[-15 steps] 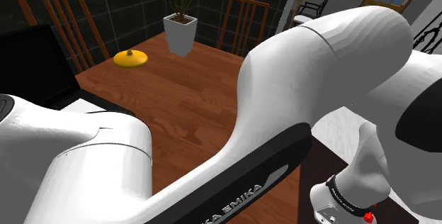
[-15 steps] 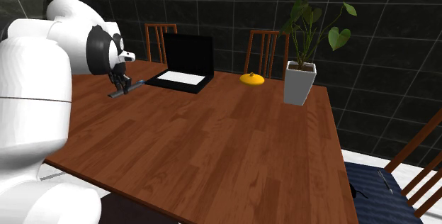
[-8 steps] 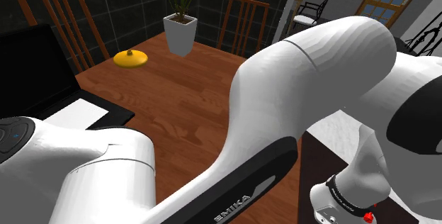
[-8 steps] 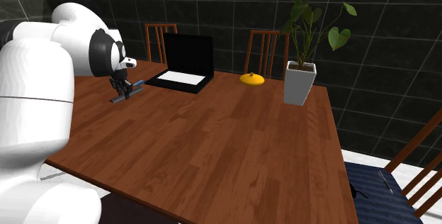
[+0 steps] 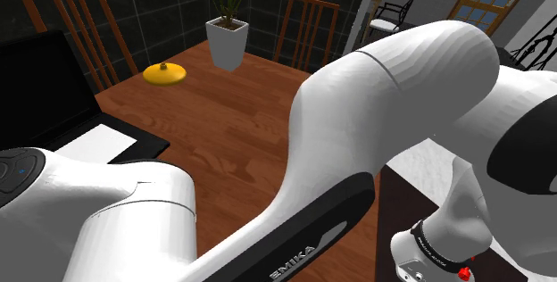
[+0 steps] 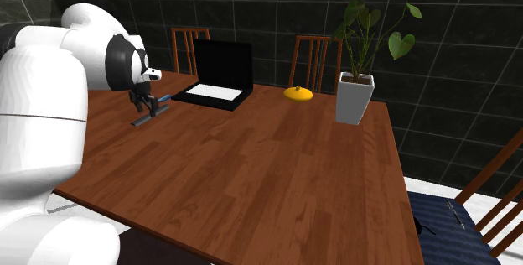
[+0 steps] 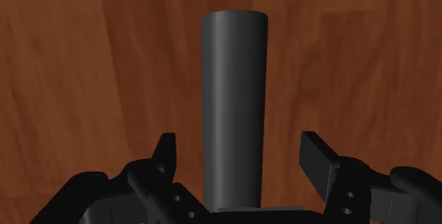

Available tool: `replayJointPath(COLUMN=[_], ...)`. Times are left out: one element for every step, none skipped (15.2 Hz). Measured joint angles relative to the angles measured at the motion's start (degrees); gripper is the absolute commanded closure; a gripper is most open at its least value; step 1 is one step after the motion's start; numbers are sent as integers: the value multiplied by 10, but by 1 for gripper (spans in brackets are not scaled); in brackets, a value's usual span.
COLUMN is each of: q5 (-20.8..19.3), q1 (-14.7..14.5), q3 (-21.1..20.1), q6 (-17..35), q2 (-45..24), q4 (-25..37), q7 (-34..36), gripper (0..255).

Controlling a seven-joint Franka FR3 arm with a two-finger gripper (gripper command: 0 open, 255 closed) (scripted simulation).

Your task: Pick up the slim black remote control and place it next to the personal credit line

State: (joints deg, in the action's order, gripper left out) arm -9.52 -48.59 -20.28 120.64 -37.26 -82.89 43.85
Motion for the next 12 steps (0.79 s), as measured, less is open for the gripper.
replayJointPath(q5=[0, 0, 0, 0, 2, 3, 7, 8, 9, 10, 10, 10], q1=[0, 0, 0, 0, 1, 2, 5, 3, 4, 5, 5, 5], q3=[0, 0, 0, 0, -1, -2, -4, -5, -6, -6, -6, -6], q6=[0, 0, 0, 0, -8, -17, -31, -44, -50, -53, -54, -54], q2=[0, 0, 0, 0, 4, 11, 22, 23, 27, 28, 30, 30], q4=[0, 0, 0, 0, 3, 6, 9, 23, 25, 26, 25, 25], q7=[0, 0, 0, 0, -1, -2, -5, -4, -6, -6, -6, -6], gripper=[0, 0, 0, 0, 0, 0, 0, 0, 0, 0, 0, 0])
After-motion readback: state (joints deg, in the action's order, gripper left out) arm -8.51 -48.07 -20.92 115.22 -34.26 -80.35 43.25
